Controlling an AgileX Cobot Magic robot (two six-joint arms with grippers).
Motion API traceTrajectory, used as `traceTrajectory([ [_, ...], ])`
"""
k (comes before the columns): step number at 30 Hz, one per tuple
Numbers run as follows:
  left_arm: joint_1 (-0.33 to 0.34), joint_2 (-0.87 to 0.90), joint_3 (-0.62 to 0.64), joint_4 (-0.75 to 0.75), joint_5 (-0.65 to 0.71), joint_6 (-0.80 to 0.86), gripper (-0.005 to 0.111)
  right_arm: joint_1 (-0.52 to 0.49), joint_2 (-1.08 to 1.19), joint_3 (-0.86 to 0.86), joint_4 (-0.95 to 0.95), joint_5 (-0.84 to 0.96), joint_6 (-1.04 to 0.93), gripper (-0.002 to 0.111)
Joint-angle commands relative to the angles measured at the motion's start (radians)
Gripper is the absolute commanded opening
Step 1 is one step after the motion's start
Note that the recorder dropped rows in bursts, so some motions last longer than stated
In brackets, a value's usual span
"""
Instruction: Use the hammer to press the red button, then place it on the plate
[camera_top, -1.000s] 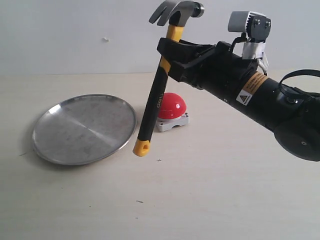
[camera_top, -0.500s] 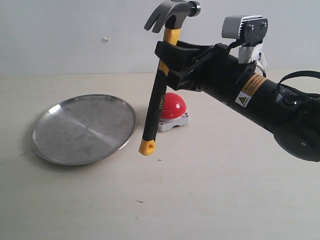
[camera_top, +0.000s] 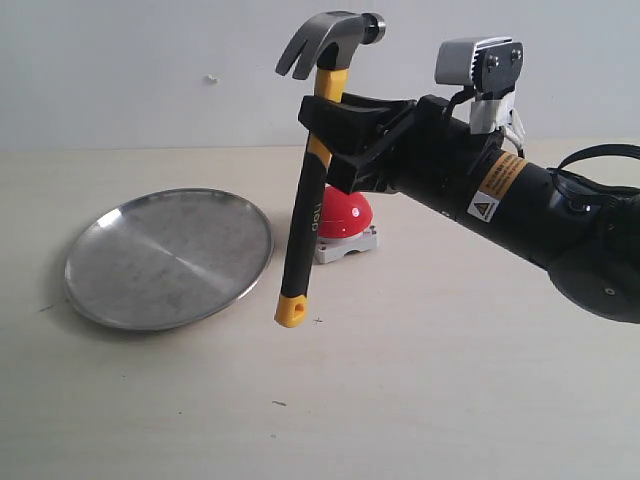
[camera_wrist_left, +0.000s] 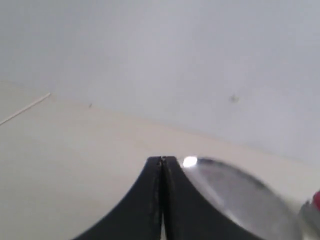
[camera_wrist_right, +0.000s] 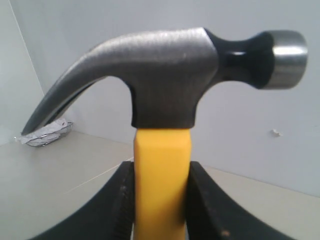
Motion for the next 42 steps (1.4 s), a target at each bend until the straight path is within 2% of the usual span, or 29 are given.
traceTrajectory([
  [1, 0.001, -0.006, -0.002, -0.031, -0.181, -0.042, 0.0, -0.007, -0.007, -0.004, 0.009, -0.064, -0.001, 0.0],
  [7, 0.001, -0.006, -0.002, -0.031, -0.314, -0.037, 0.0, -0.007, -0.007, -0.004, 0.013, -0.064, -0.001, 0.0],
  [8, 0.001, -0.006, -0.002, -0.031, -0.37, -0.037, 0.0, -0.007, -0.007, -0.004, 0.013, -0.067, -0.001, 0.0],
  [11, 0.001, -0.006, -0.002, -0.036, -0.733, -0.037, 0.0, -0.007, -0.007, -0.004, 0.032, -0.071, -0.001, 0.0],
  [12, 0.001, -0.006, -0.002, -0.057, -0.792, -0.04, 0.0, -0.007, -0.007, -0.004, 0.035, -0.071, 0.001, 0.0],
  [13, 0.001, 0.006, -0.042, -0.092, -0.778, -0.04, 0.0, -0.007, -0.007, -0.004, 0.035, -0.071, 0.001, 0.0],
  [16, 0.001, 0.172, -0.217, -0.077, -0.522, -0.005, 0.0, -0.007, -0.007, -0.004, 0.035, -0.071, 0.011, 0.0],
  [17, 0.001, 0.252, -0.264, -0.067, -0.475, 0.002, 0.0, -0.007, -0.007, -0.004, 0.035, -0.071, 0.011, 0.0],
  [21, 0.001, 0.491, -0.356, 0.009, -0.398, 0.004, 0.0, -0.007, -0.007, -0.004, 0.035, -0.071, 0.021, 0.0],
  [24, -0.001, 0.703, -0.388, 0.125, -0.352, -0.053, 0.001, -0.007, -0.007, -0.004, 0.041, -0.071, 0.037, 0.0],
  [26, -0.012, 0.839, -0.388, 0.235, -0.374, -0.14, 0.009, -0.007, -0.007, -0.004, 0.043, -0.069, 0.051, 0.0],
  [28, -0.039, 0.951, -0.388, 0.342, -0.447, -0.237, 0.023, -0.007, -0.007, -0.004, 0.043, -0.069, 0.053, 0.0],
  [32, -0.123, 1.14, -0.388, 0.562, -0.713, -0.397, 0.05, -0.007, -0.007, -0.004, 0.053, -0.069, 0.053, 0.0],
  [34, -0.167, 1.217, -0.388, 0.645, -0.851, -0.41, 0.058, -0.007, -0.007, -0.004, 0.053, -0.069, 0.053, 0.0],
  [36, -0.217, 1.285, -0.388, 0.664, -0.955, -0.408, 0.064, -0.007, -0.007, -0.004, 0.053, -0.069, 0.053, 0.0],
  [38, -0.263, 1.338, -0.396, 0.652, -1.001, -0.401, 0.069, -0.007, -0.007, -0.004, 0.053, -0.069, 0.067, 0.0],
  [42, -0.385, 1.514, -0.504, 0.659, -0.996, -0.358, 0.076, -0.007, -0.007, -0.004, 0.053, -0.069, 0.075, 0.0],
])
